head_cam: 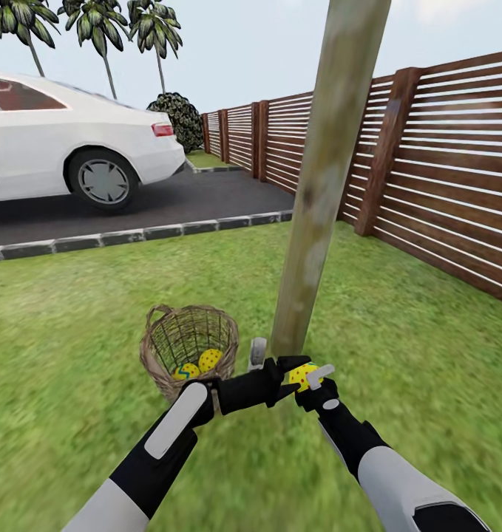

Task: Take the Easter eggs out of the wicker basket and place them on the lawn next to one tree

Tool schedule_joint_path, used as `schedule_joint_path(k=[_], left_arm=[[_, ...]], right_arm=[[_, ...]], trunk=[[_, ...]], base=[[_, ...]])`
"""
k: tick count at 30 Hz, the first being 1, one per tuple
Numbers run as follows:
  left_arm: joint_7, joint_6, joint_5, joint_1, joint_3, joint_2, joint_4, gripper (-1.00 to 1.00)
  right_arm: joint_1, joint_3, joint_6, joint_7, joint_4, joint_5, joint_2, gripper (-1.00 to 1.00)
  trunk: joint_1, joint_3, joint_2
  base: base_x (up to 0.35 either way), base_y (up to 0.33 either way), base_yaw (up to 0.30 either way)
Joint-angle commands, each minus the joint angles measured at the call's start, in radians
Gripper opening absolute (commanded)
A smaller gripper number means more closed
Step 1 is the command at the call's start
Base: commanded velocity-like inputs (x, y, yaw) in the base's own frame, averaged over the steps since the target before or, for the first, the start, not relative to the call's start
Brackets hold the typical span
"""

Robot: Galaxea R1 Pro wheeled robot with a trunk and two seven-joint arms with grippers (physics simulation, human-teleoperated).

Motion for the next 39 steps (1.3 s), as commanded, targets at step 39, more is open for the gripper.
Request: schedule_joint_path(k=[39], left_arm=[[-0.002, 0.003, -0.001, -0.001, 0.000, 0.000, 0.000, 1.00]], right_arm=[[0.000, 0.007, 0.009, -0.006, -0.002, 0.007, 0.000, -1.00]], trunk=[[0.033, -0.109, -0.048]], base=[[0.030, 0.000, 0.000]])
